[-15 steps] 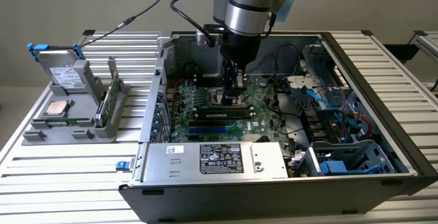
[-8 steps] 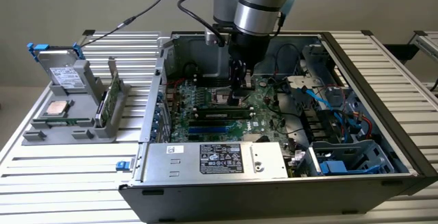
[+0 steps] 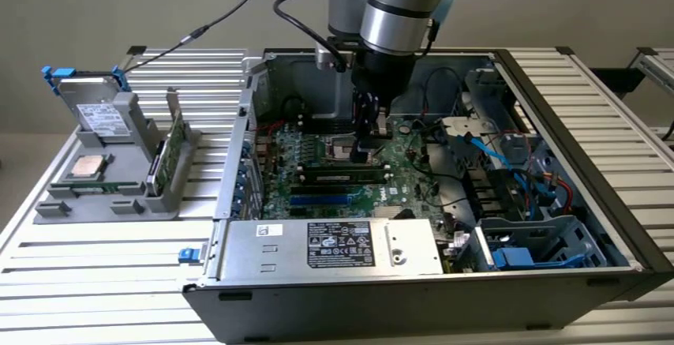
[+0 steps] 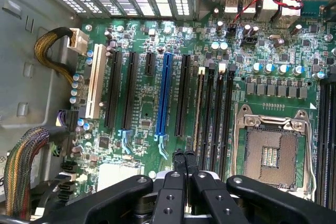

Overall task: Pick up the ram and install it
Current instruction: 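Press down the ram until it locks into place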

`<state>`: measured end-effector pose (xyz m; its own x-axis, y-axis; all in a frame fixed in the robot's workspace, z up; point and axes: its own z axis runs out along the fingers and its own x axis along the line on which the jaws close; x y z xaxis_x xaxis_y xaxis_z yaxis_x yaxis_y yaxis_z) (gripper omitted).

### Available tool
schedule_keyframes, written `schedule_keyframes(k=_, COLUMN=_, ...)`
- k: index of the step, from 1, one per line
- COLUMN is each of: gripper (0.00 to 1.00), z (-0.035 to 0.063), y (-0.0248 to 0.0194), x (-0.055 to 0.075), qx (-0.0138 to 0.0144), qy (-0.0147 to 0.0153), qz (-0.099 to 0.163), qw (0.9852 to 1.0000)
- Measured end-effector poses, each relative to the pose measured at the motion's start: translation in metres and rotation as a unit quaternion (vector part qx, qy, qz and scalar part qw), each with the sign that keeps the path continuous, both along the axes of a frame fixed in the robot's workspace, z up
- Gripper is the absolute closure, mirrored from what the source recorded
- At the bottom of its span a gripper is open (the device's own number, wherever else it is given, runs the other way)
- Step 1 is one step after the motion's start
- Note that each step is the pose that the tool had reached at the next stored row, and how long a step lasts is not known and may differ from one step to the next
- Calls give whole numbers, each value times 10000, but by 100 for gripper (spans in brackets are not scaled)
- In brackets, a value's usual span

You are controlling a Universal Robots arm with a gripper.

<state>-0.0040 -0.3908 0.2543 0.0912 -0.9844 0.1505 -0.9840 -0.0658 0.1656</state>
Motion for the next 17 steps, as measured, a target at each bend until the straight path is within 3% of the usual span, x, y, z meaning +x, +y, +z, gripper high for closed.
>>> schedule_keyframes(k=8, gripper=90, z=0, y=0, x=0, qx=0, qy=0, qz=-6, qw=10000)
schedule_keyframes(k=17, gripper=90, z=-11, y=0, x=0, qx=1, qy=-5, qz=-570, qw=9984)
